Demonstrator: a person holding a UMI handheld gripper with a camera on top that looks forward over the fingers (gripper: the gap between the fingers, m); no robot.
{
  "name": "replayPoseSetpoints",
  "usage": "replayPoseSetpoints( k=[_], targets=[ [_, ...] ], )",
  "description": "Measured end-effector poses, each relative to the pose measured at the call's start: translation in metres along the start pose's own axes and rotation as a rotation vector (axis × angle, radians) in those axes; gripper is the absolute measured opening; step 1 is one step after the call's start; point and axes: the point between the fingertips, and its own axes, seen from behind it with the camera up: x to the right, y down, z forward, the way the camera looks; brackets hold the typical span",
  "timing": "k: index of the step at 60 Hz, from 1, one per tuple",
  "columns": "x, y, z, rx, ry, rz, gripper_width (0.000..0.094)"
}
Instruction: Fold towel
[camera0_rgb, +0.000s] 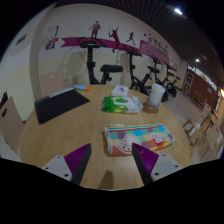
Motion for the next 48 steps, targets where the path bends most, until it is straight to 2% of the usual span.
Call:
replayPoseSetpoints(
  k=[13, 25, 28, 32, 38, 42, 48],
  targets=[
    [0.013, 0.016, 0.082, -0.065, -0.011, 0.025, 0.0852],
    [0.009, 0.010, 0.112, -0.070, -0.041, -0.002, 0.0771],
    [0.001, 0.010, 0.115, -0.079, -0.061, -0.017, 0.0456],
    [0.019, 0.008, 0.118, -0.077, 0.026, -0.069, 0.0036],
    [0.012, 0.009, 0.117, -0.110, 0.016, -0.114, 0.0014],
    [0.000, 0.006, 0.106, -0.135, -0.053, -0.064, 0.0012],
    [-0.004, -0.019, 0.084, -0.118, -0.117, 0.034, 0.0011]
  ],
)
